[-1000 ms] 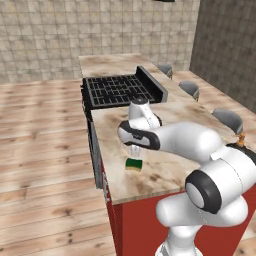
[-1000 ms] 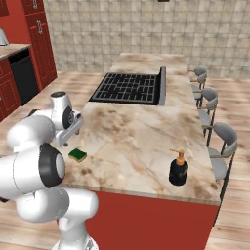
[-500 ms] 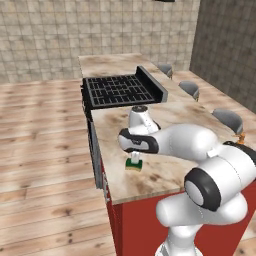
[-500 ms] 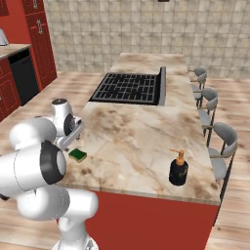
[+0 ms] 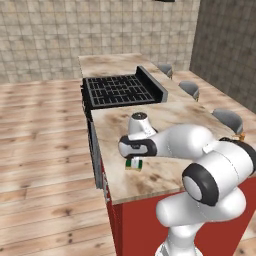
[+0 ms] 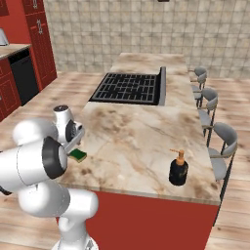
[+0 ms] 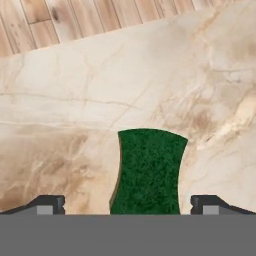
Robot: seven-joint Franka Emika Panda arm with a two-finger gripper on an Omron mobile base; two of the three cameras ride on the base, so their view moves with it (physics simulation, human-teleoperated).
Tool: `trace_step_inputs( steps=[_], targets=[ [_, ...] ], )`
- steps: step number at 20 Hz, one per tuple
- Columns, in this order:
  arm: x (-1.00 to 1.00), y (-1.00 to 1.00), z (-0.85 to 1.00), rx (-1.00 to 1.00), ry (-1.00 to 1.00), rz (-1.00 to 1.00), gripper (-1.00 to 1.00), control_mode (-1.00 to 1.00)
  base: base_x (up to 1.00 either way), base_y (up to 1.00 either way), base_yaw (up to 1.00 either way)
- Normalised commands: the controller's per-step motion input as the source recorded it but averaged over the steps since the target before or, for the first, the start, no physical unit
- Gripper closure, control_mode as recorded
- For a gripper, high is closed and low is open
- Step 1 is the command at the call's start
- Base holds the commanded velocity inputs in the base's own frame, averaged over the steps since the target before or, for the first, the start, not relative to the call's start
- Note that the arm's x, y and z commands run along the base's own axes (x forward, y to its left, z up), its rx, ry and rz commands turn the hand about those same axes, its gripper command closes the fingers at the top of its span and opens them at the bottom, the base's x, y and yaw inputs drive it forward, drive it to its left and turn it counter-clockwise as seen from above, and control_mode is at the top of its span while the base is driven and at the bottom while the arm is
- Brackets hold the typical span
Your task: Place the sponge inside the microwave to prepare for sanitizing.
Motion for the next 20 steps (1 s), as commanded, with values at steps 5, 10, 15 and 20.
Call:
trace_step_inputs(
  steps=[5, 10, 15, 20],
  targets=[
    [0.10, 0.00, -0.21, 0.00, 0.00, 0.00, -1.00, -1.00, 0.00, 0.00, 0.00],
    [0.09, 0.00, -0.18, 0.00, 0.00, 0.00, -1.00, -1.00, 0.00, 0.00, 0.00],
    [0.09, 0.01, -0.17, 0.00, 0.00, 0.00, -1.00, -1.00, 0.00, 0.00, 0.00],
    [0.16, 0.00, -0.17, 0.00, 0.02, 0.00, -1.00, -1.00, 0.00, 0.00, 0.00]
  ],
)
